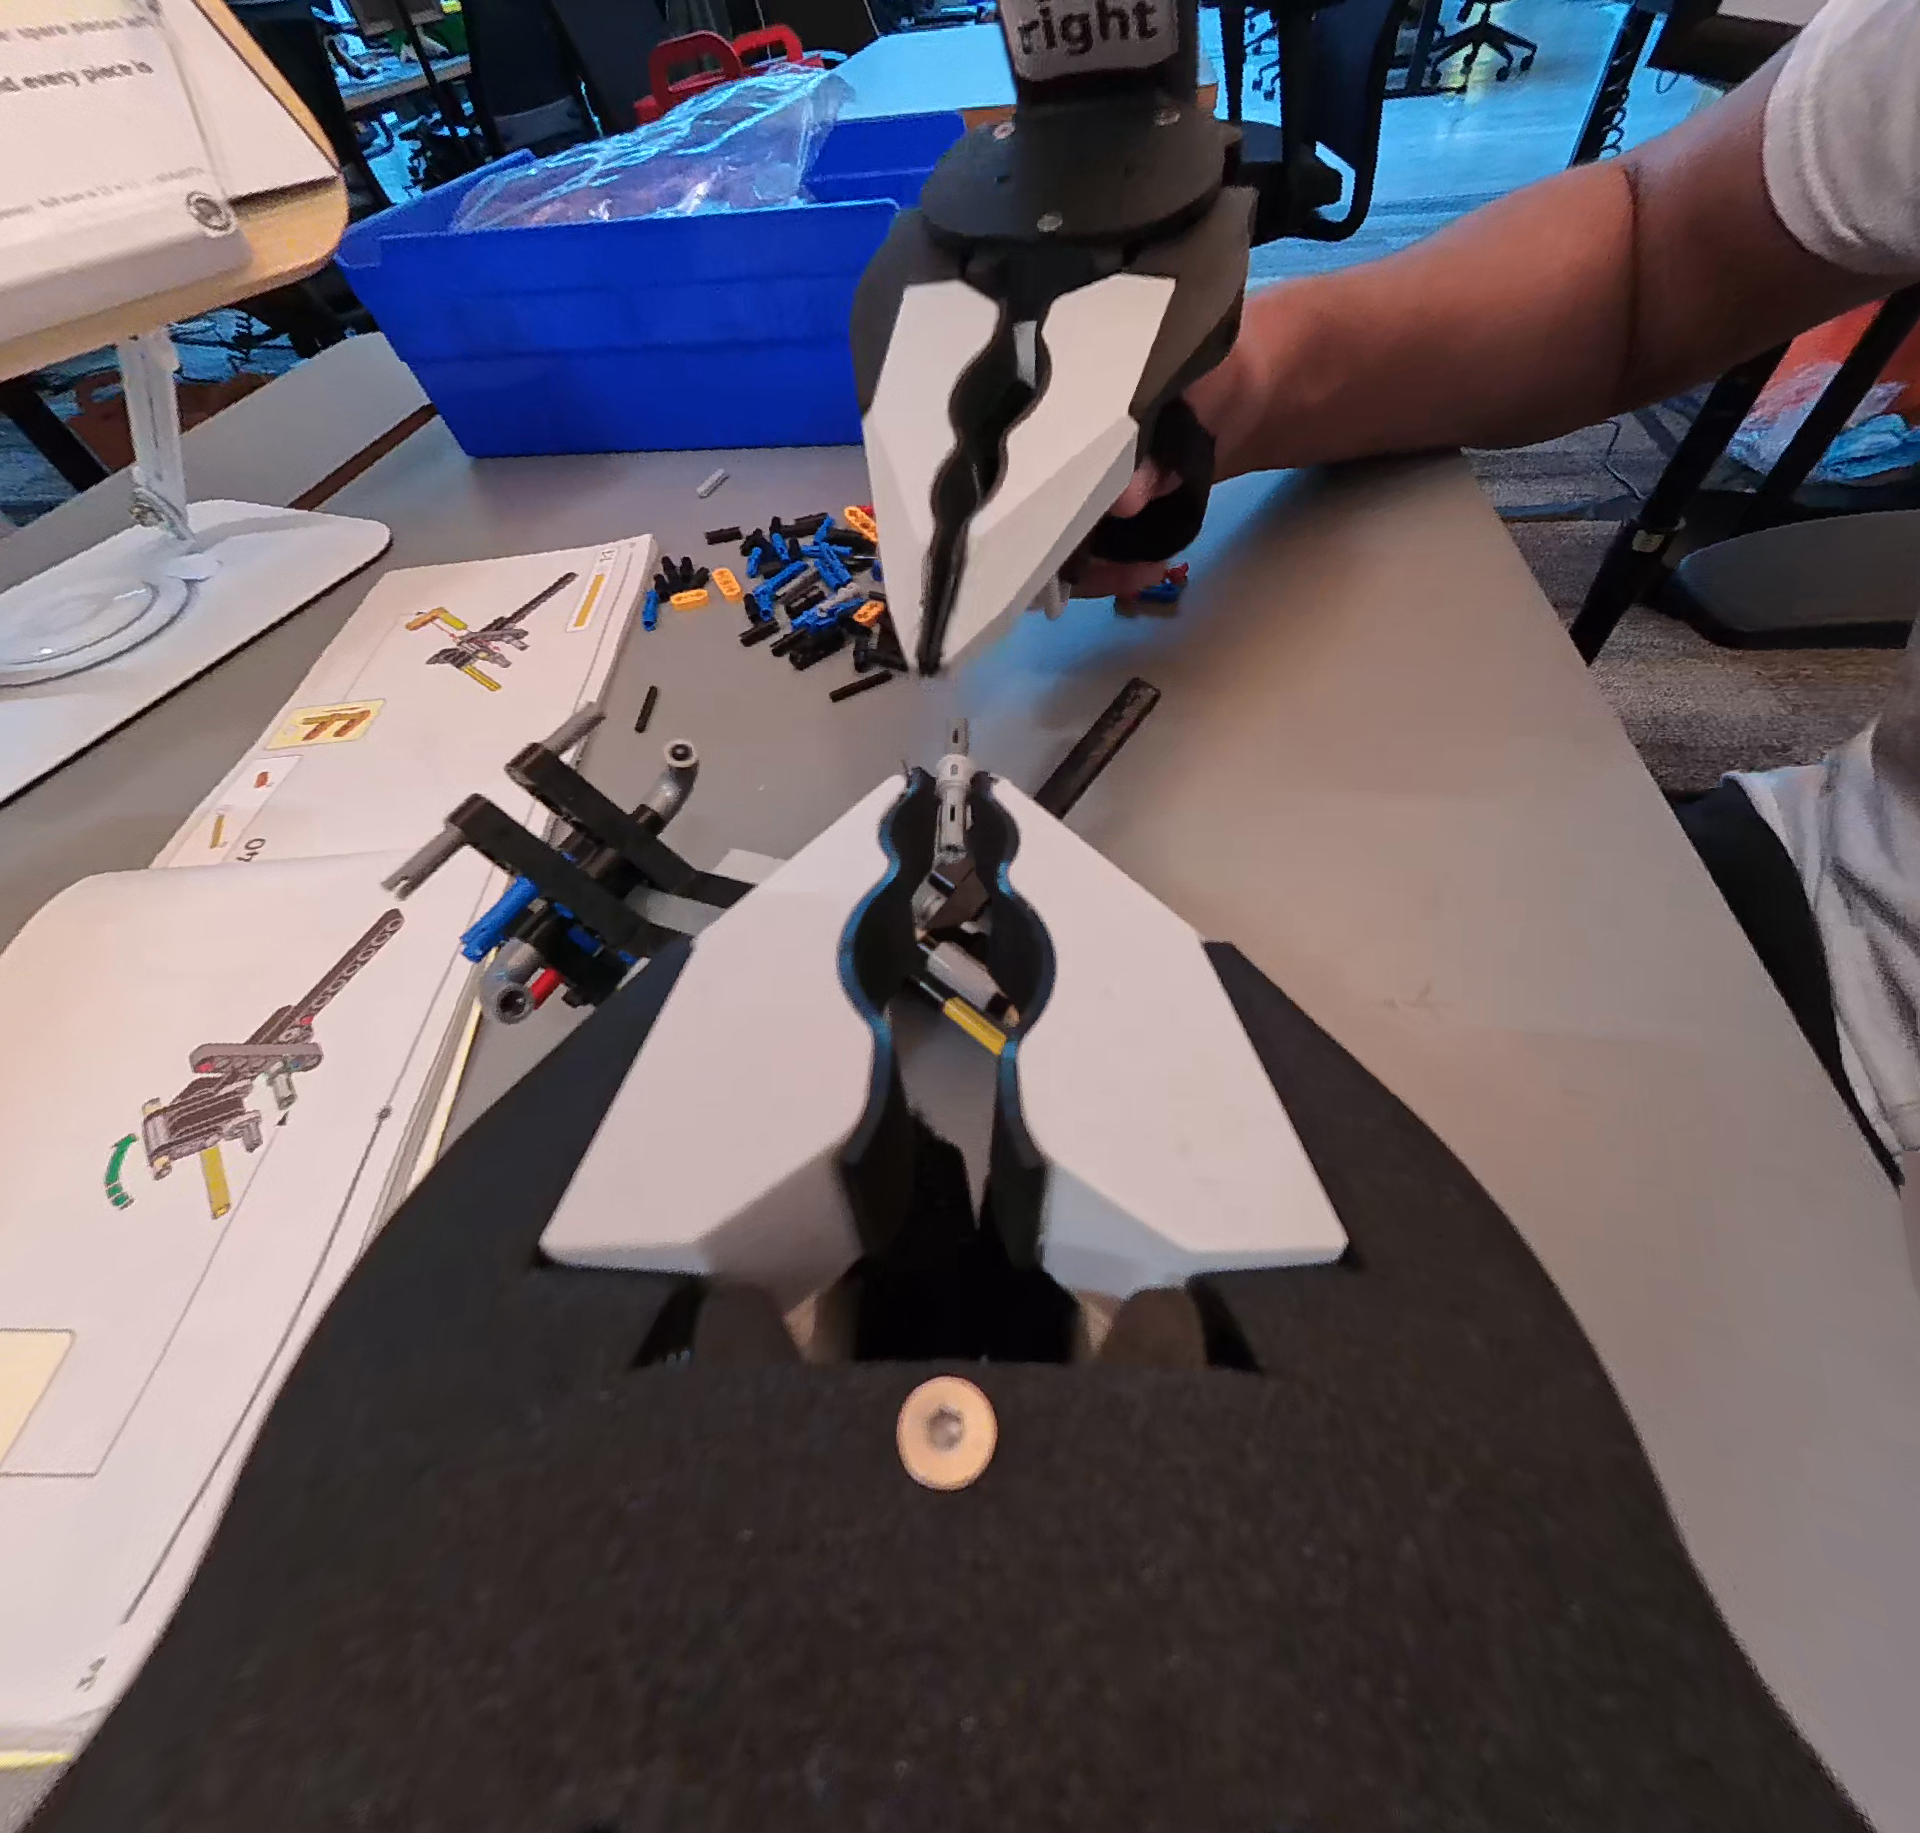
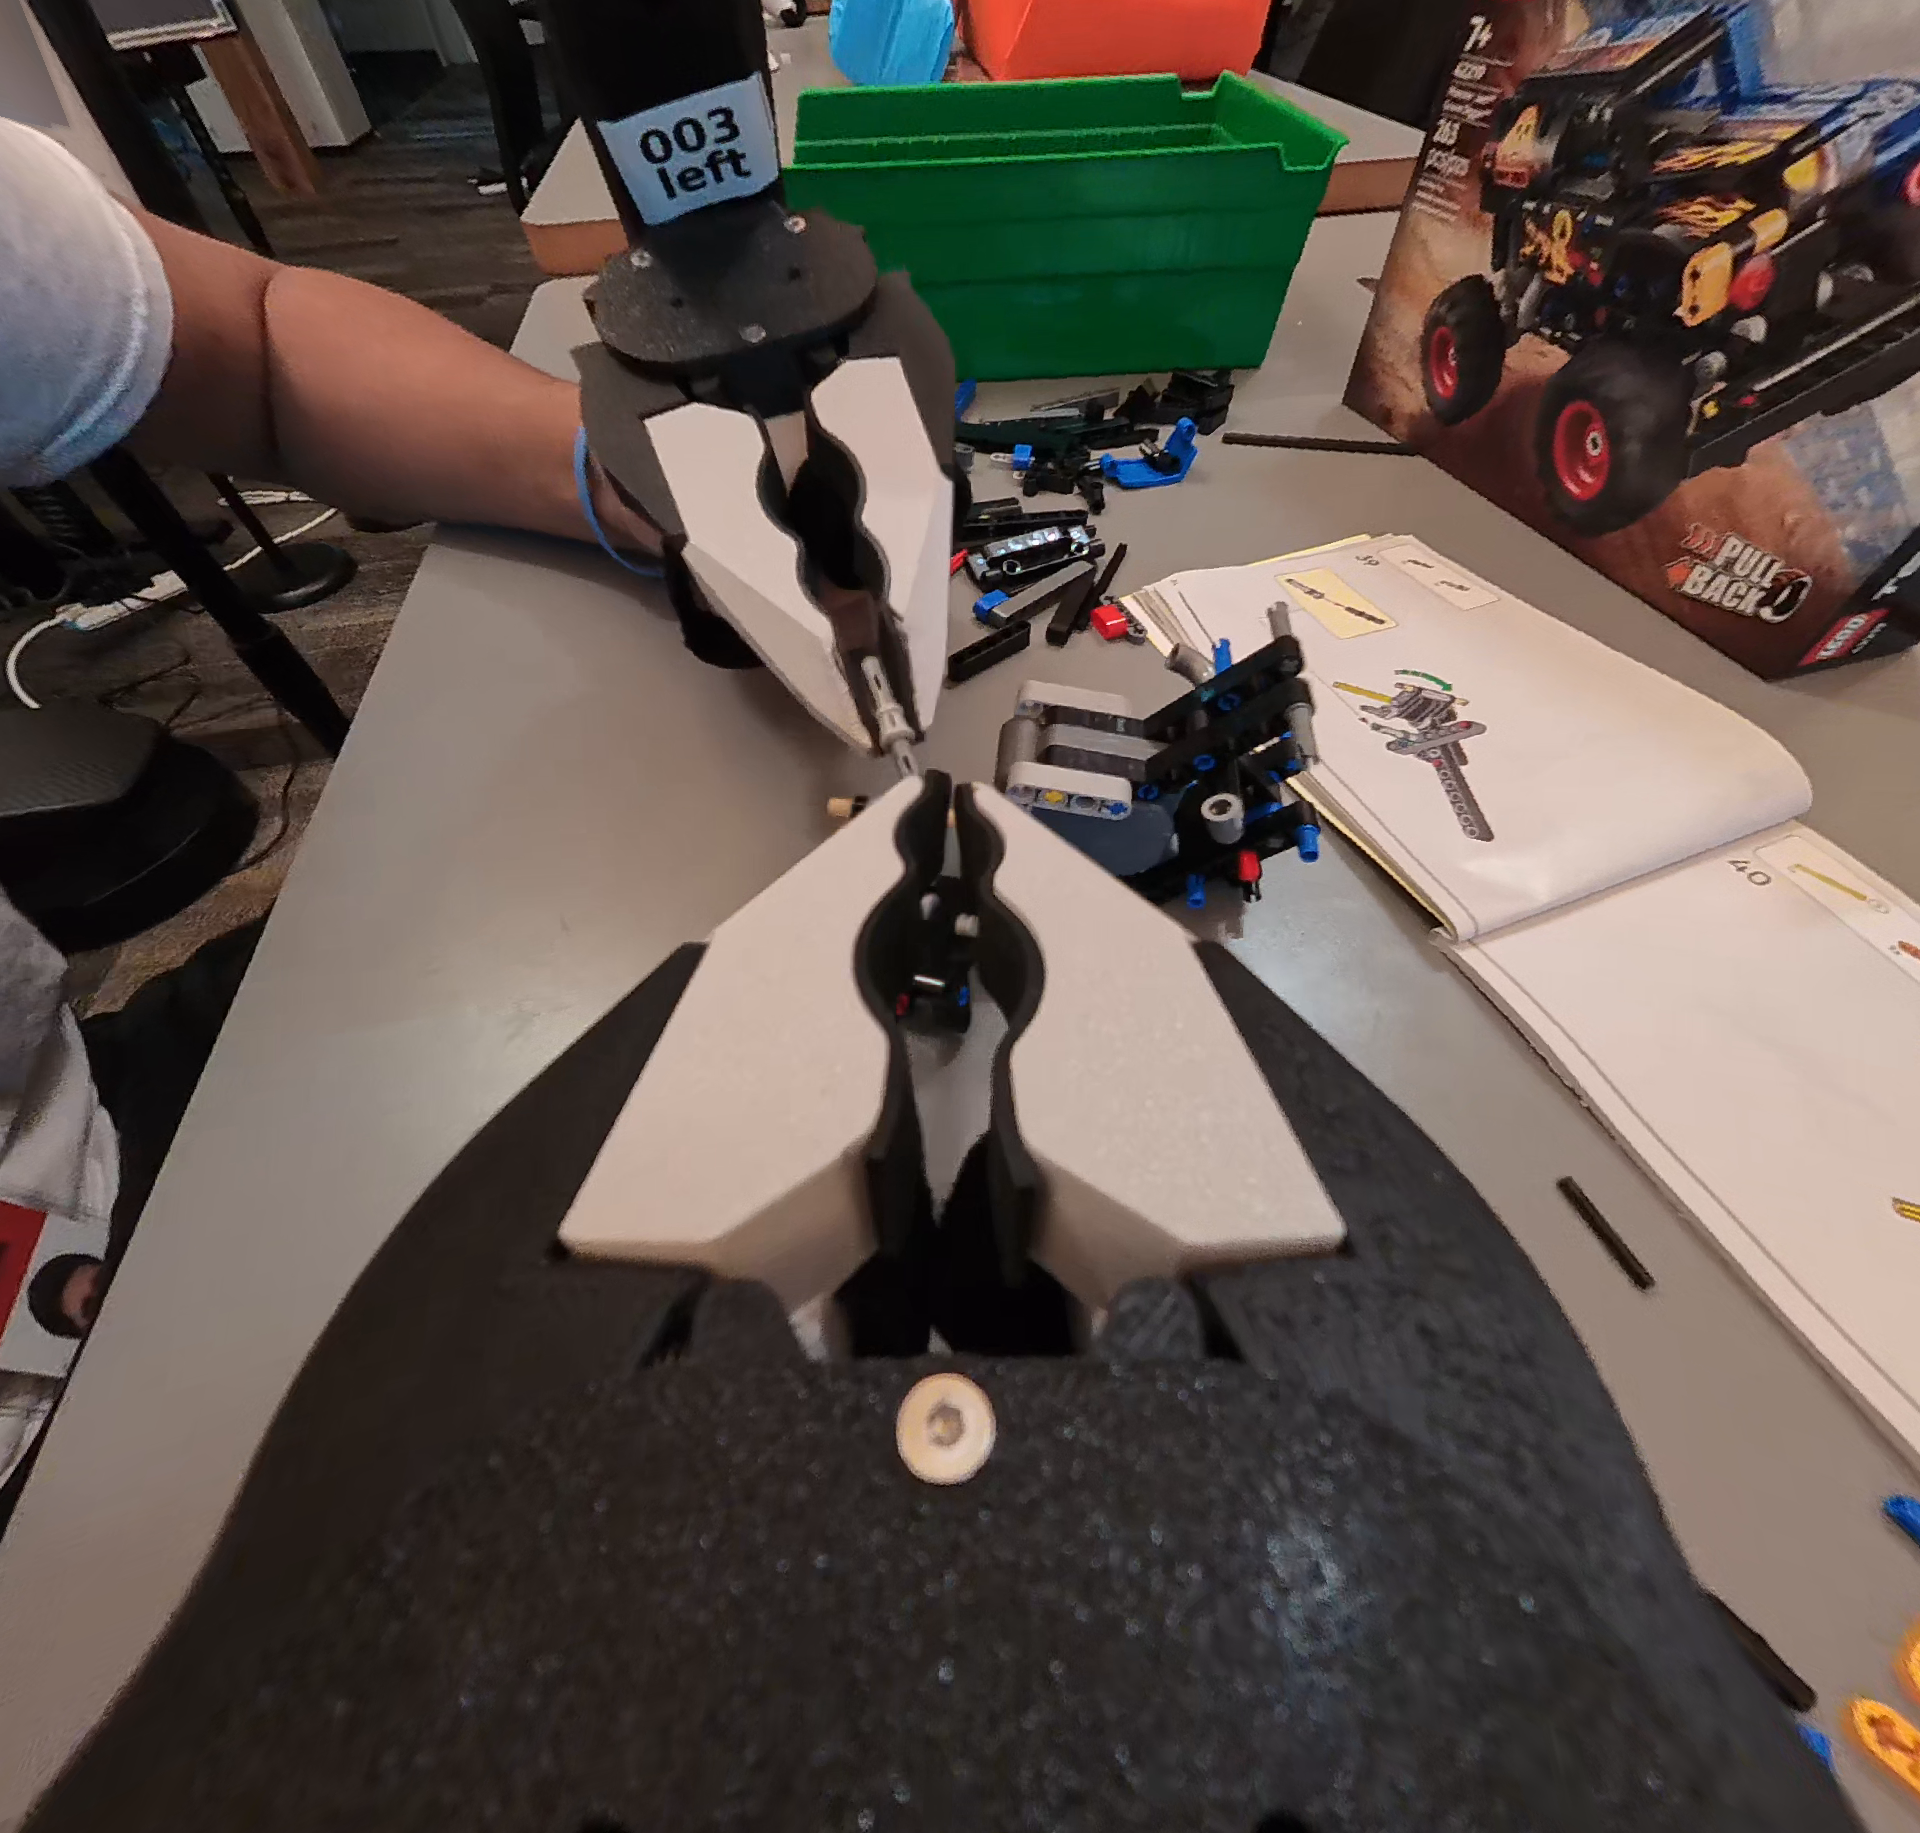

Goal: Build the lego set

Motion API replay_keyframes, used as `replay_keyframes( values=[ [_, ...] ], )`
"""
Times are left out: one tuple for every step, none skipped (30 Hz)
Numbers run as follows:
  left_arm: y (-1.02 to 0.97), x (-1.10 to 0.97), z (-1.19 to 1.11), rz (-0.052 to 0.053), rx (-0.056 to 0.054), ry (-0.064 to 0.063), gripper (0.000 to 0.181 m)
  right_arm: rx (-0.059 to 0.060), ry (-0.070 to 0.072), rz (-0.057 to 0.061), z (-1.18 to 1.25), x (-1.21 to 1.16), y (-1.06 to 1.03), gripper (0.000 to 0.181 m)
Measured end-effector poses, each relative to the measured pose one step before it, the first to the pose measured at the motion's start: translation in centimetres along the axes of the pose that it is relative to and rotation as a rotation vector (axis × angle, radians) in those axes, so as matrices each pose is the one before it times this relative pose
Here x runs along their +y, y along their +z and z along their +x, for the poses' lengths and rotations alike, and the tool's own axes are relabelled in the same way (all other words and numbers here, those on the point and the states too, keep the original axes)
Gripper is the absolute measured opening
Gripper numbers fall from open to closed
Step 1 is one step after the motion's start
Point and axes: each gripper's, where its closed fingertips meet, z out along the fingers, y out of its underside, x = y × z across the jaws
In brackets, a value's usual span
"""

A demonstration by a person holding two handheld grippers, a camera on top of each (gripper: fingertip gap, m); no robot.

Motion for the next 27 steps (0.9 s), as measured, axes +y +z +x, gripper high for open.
replay_keyframes(
  values=[
    [-0.099, -0.106, -0.127, 0.0033, -0.0058, -0.0057, 0.004, 0.0103, 0.0003, 0.0060, 0.204, -0.137, -0.157, 0.000],
    [-0.109, -0.120, -0.112, 0.0054, -0.0046, -0.0025, 0.004, 0.0144, -0.0042, 0.0056, 0.265, -0.121, -0.165, 0.000],
    [-0.112, -0.077, -0.134, 0.0034, -0.0058, 0.0002, 0.004, 0.0214, -0.0082, -0.0009, 0.364, -0.050, -0.186, 0.000],
    [-0.096, -0.020, -0.225, 0.0013, -0.0095, -0.0019, 0.005, 0.0108, -0.0123, 0.0005, 0.199, -0.079, -0.177, 0.000],
    [-0.108, 0.019, -0.283, 0.0005, -0.0115, -0.0075, 0.005, 0.0112, -0.0085, 0.0017, 0.202, -0.124, -0.177, 0.000],
    [-0.106, -0.028, -0.348, 0.0039, -0.0133, -0.0129, 0.004, 0.0188, -0.0080, -0.0035, 0.297, -0.092, -0.187, 0.000],
    [-0.107, -0.112, -0.320, 0.0065, -0.0102, -0.0152, 0.004, 0.0256, -0.0142, -0.0047, 0.378, -0.079, -0.170, 0.000],
    [-0.116, -0.147, -0.241, 0.0117, -0.0046, -0.0143, 0.005, 0.0187, -0.0179, -0.0034, 0.285, -0.109, -0.166, 0.000],
    [-0.131, -0.125, -0.273, 0.0132, -0.0053, -0.0134, 0.004, 0.0235, -0.0167, -0.0045, 0.376, -0.089, -0.154, 0.000],
    [-0.137, -0.055, -0.329, 0.0071, -0.0083, -0.0123, 0.005, 0.0374, -0.0109, -0.0086, 0.613, -0.026, -0.181, 0.000],
    [-0.179, -0.083, -0.444, 0.0066, -0.0148, -0.0099, 0.004, 0.0205, -0.0065, -0.0097, 0.439, 0.006, -0.155, 0.000],
    [-0.218, -0.160, -0.472, 0.0107, -0.0157, -0.0083, 0.004, 0.0075, -0.0056, -0.0082, 0.280, 0.039, -0.151, 0.000],
    [-0.222, -0.136, -0.525, 0.0101, -0.0181, -0.0100, 0.004, 0.0125, -0.0079, -0.0088, 0.368, 0.117, -0.141, 0.000],
    [-0.219, -0.081, -0.671, 0.0062, -0.0253, -0.0105, 0.004, 0.0204, -0.0100, -0.0171, 0.524, 0.318, -0.089, 0.000],
    [-0.199, 0.028, -0.822, 0.0002, -0.0337, -0.0125, 0.004, 0.0227, -0.0103, -0.0216, 0.590, 0.466, -0.034, 0.000],
    [-0.178, 0.160, -1.003, -0.0075, -0.0443, -0.0165, 0.004, 0.0210, -0.0056, -0.0161, 0.581, 0.466, 0.015, 0.000],
    [-0.149, 0.249, -1.094, -0.0130, -0.0537, -0.0148, 0.005, 0.0143, 0.0053, -0.0070, 0.511, 0.374, 0.040, 0.000],
    [-0.091, 0.353, -1.144, -0.0217, -0.0628, -0.0124, 0.005, 0.0039, 0.0199, -0.0014, 0.402, 0.283, 0.051, 0.000],
    [-0.042, 0.355, -0.942, -0.0220, -0.0534, -0.0097, 0.005, -0.0049, 0.0339, 0.0018, 0.319, 0.206, 0.055, 0.000],
    [-0.024, 0.149, -0.369, -0.0077, -0.0197, -0.0038, 0.005, -0.0111, 0.0443, 0.0026, 0.262, 0.163, 0.055, 0.000],
    [0.025, 0.127, -0.217, -0.0069, -0.0130, 0.0020, 0.005, -0.0153, 0.0465, 0.0045, 0.205, 0.114, 0.031, 0.000],
    [0.047, 0.276, -0.377, -0.0176, -0.0255, 0.0068, 0.005, -0.0166, 0.0434, 0.0041, 0.178, 0.096, 0.010, 0.000],
    [0.066, 0.250, -0.255, -0.0143, -0.0162, 0.0082, 0.005, -0.0127, 0.0384, 0.0024, 0.219, 0.070, -0.014, 0.000],
    [0.039, 0.106, -0.078, -0.0046, 0.0006, -0.0001, 0.005, -0.0075, 0.0316, 0.0030, 0.253, 0.027, -0.036, 0.000],
    [-0.001, -0.002, -0.050, 0.0033, 0.0060, -0.0104, 0.005, -0.0024, 0.0228, 0.0045, 0.267, -0.043, -0.064, 0.000],
    [-0.006, -0.008, -0.084, 0.0019, 0.0072, -0.0164, 0.005, 0.0006, 0.0123, 0.0049, 0.227, -0.082, -0.081, 0.000],
    [-0.018, 0.031, -0.120, -0.0017, 0.0063, -0.0189, 0.005, 0.0020, 0.0039, 0.0028, 0.150, -0.083, -0.073, 0.000]
  ],
)
